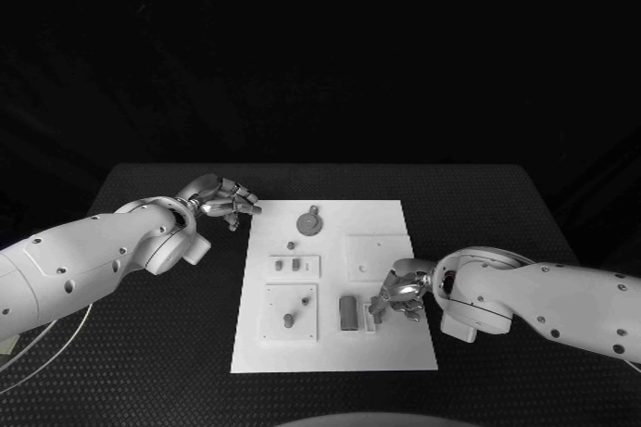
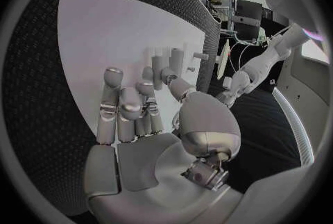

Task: Assemble the parts on the task board

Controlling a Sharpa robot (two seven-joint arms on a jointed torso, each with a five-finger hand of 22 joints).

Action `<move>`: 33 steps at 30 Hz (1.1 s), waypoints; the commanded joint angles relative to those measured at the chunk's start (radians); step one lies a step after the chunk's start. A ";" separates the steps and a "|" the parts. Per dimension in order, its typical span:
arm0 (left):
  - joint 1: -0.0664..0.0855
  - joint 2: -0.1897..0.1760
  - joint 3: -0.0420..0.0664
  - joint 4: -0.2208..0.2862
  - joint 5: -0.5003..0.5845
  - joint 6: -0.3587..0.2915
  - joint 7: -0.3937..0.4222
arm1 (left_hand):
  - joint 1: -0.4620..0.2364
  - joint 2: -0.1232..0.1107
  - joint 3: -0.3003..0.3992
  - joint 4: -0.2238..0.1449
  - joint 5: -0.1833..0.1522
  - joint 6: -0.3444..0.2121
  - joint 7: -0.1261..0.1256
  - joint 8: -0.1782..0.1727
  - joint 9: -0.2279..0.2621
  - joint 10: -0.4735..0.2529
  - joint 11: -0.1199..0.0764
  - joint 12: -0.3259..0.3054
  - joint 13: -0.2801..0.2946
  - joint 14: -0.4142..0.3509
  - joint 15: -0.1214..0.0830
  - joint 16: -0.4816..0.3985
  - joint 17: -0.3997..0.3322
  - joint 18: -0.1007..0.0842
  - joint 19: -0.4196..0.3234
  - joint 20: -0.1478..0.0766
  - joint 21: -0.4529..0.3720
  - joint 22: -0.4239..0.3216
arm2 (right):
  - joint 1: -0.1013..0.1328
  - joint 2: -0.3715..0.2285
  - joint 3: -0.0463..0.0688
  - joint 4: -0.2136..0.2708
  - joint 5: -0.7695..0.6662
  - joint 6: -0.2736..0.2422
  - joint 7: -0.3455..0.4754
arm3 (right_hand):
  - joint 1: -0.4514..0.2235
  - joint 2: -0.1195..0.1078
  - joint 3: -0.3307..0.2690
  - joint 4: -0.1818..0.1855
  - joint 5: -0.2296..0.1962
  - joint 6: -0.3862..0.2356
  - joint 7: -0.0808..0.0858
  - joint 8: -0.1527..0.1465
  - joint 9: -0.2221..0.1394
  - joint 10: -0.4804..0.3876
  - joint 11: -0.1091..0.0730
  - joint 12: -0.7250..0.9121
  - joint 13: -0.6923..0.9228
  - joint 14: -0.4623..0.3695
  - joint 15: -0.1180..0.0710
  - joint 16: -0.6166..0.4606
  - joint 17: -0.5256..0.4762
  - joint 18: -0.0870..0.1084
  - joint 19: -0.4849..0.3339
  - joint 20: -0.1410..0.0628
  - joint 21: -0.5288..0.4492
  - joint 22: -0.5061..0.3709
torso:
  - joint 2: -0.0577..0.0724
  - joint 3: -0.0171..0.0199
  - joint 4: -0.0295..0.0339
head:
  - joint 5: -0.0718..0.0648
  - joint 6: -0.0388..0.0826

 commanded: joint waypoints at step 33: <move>0.001 -0.002 0.000 0.003 0.001 0.014 0.002 | -0.012 0.001 0.000 0.007 -0.004 -0.003 0.006 0.007 -0.002 -0.018 0.008 0.005 0.002 0.009 0.000 -0.005 0.002 0.082 0.007 0.000 -0.007 0.003 | -0.001 0.011 -0.003 0.000 0.028 0.043 -0.011 | 0.005 0.007 -0.015 0.003 0.002 -0.004 0.011 -0.002 -0.003 0.004 -0.003 -0.005 -0.002 -0.002 -0.005 -0.004 -0.001 0.014 0.000 0.004 0.001 0.019 | 0.000 -0.0005 0.0006 | 0.005 -0.003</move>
